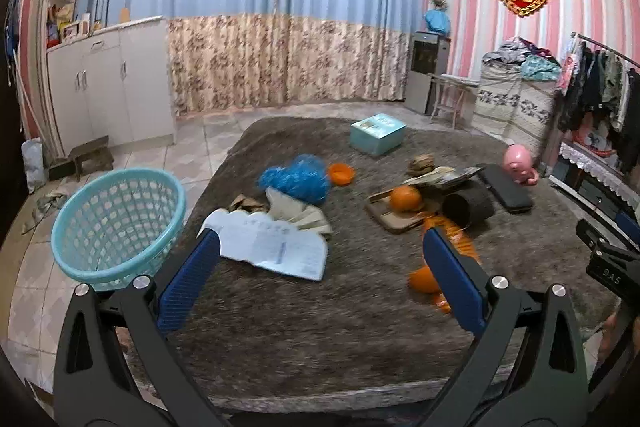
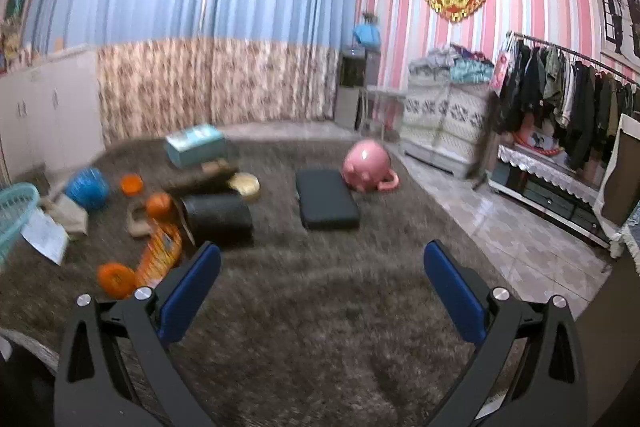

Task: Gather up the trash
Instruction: 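Lower the left tool onto the white printed card and close on it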

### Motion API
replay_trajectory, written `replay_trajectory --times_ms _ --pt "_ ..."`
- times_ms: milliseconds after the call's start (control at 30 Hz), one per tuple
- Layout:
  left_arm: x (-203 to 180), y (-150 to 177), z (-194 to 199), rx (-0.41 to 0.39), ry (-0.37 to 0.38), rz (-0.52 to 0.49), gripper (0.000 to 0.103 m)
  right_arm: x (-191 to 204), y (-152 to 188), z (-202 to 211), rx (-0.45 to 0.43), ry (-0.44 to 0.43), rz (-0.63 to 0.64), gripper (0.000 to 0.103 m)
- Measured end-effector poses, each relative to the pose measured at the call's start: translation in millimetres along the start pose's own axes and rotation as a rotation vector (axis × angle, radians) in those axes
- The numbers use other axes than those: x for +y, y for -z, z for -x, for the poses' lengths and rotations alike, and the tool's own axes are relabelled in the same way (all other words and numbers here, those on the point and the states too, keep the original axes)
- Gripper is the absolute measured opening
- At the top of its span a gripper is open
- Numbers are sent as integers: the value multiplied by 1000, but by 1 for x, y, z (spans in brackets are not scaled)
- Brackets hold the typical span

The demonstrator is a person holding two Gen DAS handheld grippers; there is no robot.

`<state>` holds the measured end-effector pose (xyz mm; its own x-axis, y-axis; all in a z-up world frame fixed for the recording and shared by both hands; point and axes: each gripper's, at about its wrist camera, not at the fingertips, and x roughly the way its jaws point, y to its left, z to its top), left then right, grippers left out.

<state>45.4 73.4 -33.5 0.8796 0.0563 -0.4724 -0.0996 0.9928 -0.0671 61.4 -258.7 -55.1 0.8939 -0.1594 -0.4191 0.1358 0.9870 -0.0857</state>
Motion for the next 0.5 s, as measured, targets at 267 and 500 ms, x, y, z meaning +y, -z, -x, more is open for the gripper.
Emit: replay_trajectory --times_ms 267,500 --pt "20 20 -43 93 -40 10 98 3 14 -25 50 -5 22 99" --pt "33 26 -79 172 -58 16 98 15 21 -37 85 -32 68 99"
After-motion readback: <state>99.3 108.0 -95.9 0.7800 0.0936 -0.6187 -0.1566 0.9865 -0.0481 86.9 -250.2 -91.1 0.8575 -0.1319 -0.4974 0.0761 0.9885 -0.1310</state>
